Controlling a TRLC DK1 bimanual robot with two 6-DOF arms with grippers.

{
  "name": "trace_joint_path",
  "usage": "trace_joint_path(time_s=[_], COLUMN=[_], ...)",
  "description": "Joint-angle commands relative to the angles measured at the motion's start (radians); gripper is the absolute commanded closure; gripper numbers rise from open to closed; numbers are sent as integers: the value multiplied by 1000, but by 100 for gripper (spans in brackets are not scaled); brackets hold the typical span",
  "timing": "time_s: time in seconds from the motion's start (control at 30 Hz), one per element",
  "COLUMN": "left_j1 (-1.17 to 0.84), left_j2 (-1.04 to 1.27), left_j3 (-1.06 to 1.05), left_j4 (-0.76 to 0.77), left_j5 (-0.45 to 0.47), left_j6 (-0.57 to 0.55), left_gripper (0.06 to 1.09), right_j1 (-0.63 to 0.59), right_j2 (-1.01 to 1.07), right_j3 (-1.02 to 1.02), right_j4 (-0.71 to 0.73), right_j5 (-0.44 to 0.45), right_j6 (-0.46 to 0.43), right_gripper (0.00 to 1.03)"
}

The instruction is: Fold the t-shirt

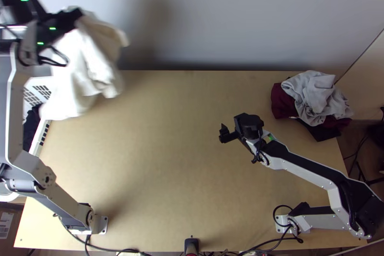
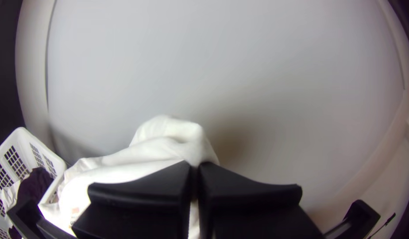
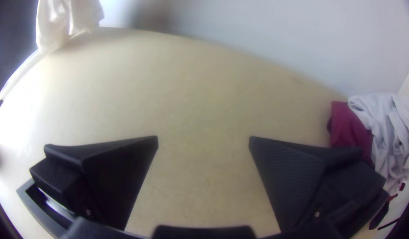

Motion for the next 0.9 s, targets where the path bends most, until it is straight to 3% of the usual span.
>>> trace_joint_path(time_s=[0.0,0.17,0.63,0.87], left_j1=[-272,-387,-564,-653], left_j2=[-4,40,128,148], left_j3=[0,0,8,11], left_j4=[39,114,410,469], left_j5=[-83,-108,-206,-211], left_j6=[-55,-133,-188,-200], left_gripper=[105,105,105,105], right_j1=[3,6,93,101], right_j2=[3,6,43,70], right_j3=[-21,-33,-30,-13], right_j4=[36,46,77,79], right_j5=[0,-1,0,0], right_j6=[6,14,40,40], right_gripper=[7,7,7,7])
